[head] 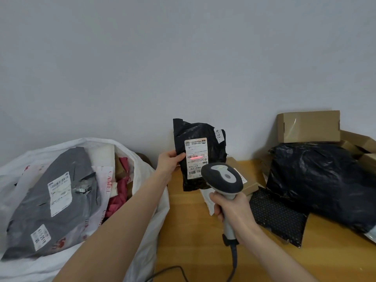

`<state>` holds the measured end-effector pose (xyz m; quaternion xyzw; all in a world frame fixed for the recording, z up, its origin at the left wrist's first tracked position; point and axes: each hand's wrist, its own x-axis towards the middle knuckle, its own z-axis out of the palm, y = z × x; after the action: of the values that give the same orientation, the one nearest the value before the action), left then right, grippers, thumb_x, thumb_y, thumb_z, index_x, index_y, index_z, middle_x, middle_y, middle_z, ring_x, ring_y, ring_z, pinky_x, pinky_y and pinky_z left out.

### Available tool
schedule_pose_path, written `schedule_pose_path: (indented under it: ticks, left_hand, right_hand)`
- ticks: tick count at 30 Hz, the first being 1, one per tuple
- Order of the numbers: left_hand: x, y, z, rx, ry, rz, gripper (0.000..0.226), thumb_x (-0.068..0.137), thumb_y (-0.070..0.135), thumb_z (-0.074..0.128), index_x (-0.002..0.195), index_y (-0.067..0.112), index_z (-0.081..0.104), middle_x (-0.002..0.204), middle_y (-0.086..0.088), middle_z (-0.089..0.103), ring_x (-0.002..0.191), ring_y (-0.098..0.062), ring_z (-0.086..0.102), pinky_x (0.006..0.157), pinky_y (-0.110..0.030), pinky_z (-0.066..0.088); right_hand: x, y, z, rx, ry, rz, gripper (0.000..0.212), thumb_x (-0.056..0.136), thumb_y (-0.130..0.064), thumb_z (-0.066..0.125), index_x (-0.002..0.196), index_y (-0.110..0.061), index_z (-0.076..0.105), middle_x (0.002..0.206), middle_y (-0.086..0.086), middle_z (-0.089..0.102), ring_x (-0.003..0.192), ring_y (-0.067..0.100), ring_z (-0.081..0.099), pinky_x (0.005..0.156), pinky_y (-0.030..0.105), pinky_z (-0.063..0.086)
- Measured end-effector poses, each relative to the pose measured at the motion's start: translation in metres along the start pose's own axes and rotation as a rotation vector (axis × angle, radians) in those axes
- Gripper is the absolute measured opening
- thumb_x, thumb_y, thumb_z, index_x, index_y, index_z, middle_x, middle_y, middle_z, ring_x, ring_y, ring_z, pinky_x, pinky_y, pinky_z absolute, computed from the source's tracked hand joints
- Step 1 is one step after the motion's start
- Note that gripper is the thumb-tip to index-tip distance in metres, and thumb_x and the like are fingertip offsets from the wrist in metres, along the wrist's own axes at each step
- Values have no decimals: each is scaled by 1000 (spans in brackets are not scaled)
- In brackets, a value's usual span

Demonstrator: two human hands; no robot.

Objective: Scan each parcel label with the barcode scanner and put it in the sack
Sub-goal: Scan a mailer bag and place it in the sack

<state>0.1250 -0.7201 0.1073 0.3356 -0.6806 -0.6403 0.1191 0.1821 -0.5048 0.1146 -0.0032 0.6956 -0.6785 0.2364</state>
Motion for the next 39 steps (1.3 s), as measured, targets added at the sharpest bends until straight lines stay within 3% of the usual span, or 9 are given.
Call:
schedule_pose_path:
  ticks: [3,10,17,22,29,39]
  left_hand:
    - [1,-2,-2,10,5,-9,26,91,9,63,117,7,65,98,-3,69,86,-15,65,76,-30,54]
    - [4,-3,-3,18,27,-27,29,91,9,63,119,7,64,91,1,67,80,-11,63,65,-24,50]
    - [6,-4,-3,-5,40,-26,29,90,9,64,119,7,64,93,0,69,89,-18,65,78,-31,53]
    - [6,-5,-4,-14,53,-26,28,90,9,63,119,7,64,106,-7,70,99,-23,65,91,-41,53]
    - [6,-4,-6,-31,68,-38,28,91,8,62,119,6,64,98,-3,69,102,-25,65,94,-44,52]
    - [8,-2,-9,-60,66,-35,29,91,7,62,120,5,63,98,-5,70,96,-24,65,92,-42,53]
  right_hand:
    - [0,0,1,-18,4,7,26,82,-5,65,57,-4,58,51,11,55,43,15,46,50,29,39]
    - [0,0,4,-24,1,24,25,81,-7,65,57,-4,57,51,10,54,44,15,45,51,30,39]
    - [-2,-2,7,-9,-10,22,26,82,-7,64,58,-3,57,52,11,54,45,16,46,52,29,40]
    - [-4,-4,9,-1,-41,28,26,82,-8,64,57,-2,57,53,13,52,47,18,46,53,30,39]
    - [-8,-5,13,-17,-64,48,30,81,-9,66,53,-4,55,51,11,51,45,17,44,53,30,39]
    - [-13,-17,10,40,-93,-44,5,87,-12,67,87,-9,64,60,8,69,46,20,45,48,27,40]
